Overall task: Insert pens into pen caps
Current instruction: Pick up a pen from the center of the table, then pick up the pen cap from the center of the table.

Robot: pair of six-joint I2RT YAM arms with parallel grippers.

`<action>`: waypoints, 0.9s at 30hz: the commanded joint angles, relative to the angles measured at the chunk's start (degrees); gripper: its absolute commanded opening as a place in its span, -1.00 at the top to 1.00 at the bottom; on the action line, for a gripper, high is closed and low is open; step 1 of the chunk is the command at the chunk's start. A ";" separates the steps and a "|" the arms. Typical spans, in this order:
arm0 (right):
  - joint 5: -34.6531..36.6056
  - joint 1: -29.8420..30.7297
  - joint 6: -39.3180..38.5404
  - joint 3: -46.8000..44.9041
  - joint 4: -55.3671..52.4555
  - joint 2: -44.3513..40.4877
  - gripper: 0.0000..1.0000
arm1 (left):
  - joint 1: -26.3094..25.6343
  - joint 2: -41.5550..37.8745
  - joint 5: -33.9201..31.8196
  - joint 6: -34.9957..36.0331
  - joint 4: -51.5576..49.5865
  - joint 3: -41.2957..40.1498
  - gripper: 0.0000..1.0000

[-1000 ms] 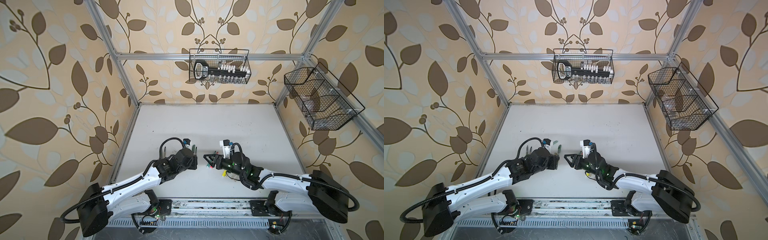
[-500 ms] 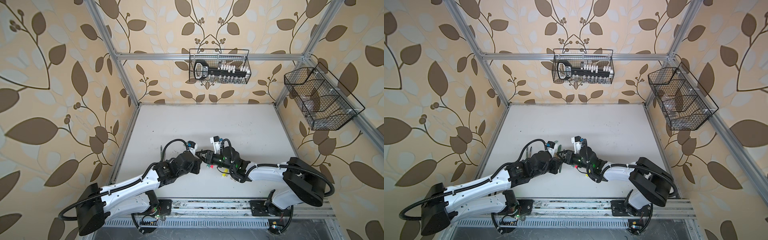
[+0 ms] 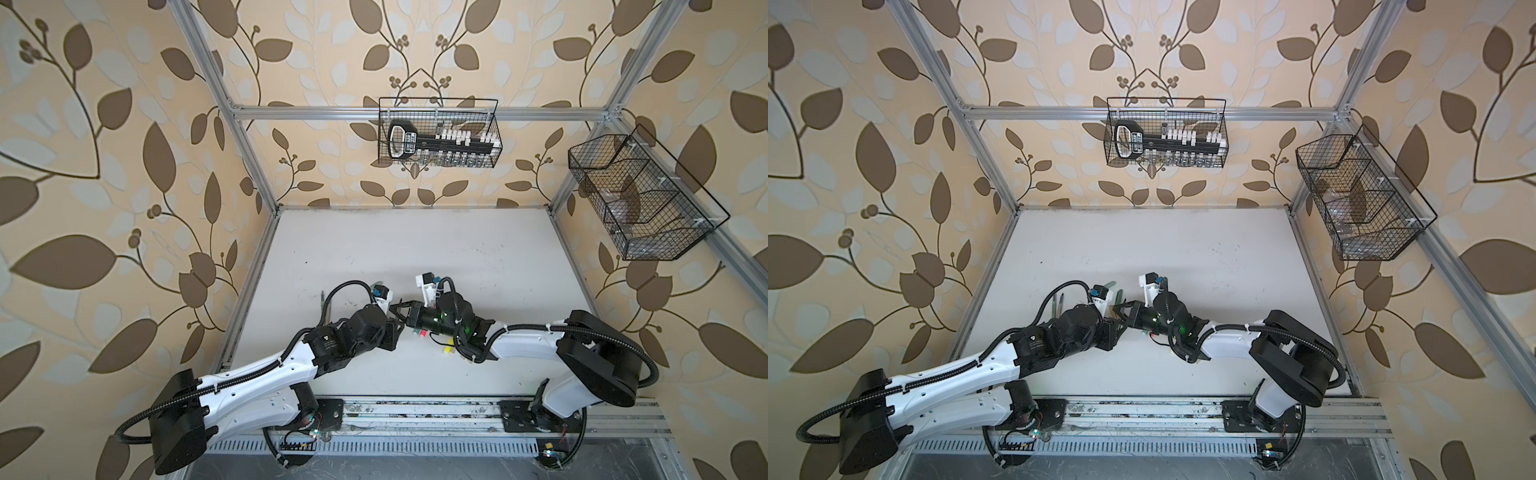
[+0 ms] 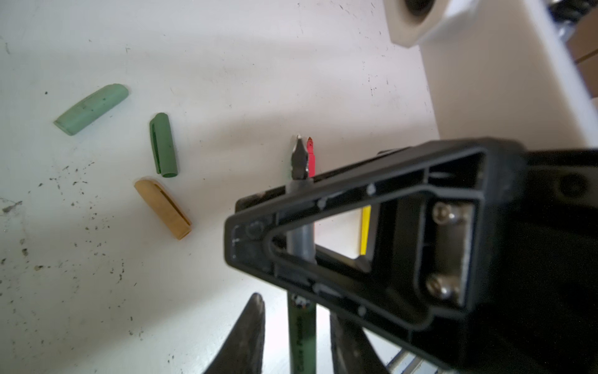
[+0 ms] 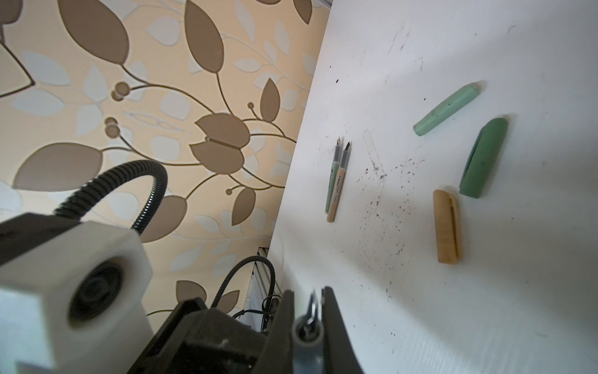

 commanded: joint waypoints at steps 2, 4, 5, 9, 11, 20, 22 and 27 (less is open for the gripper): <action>1.92 0.96 0.70 2.44 -0.60 -1.42 1.00 | -0.69 -0.77 -0.90 0.78 0.99 -0.60 0.34; 2.09 1.20 0.94 2.59 -0.47 -1.18 1.00 | -0.69 -1.15 -1.55 0.68 0.69 -0.61 0.57; 2.25 1.31 1.09 2.73 -0.38 -0.99 1.00 | -0.69 -1.53 -1.90 0.65 0.51 -0.59 0.72; 3.40 1.43 1.16 2.30 -0.63 -1.33 0.63 | -0.69 -2.69 -5.62 -0.80 -1.91 -0.33 1.00; 5.35 1.49 -0.19 2.11 -3.44 -3.00 0.18 | -0.59 -2.64 -12.22 -4.27 -7.09 1.16 1.00; 21.68 1.32 -9.37 7.21 -30.17 -8.44 0.02 | 14.92 2.27 -8.31 -6.86 -28.44 15.61 1.00; 24.68 1.62 -11.04 10.03 -34.73 -6.78 0.02 | 15.62 3.03 -13.32 -2.46 -28.84 18.75 1.00; 27.34 2.06 -15.47 24.48 -48.31 4.16 0.05 | 15.90 4.09 -33.50 -1.66 -28.35 21.43 1.00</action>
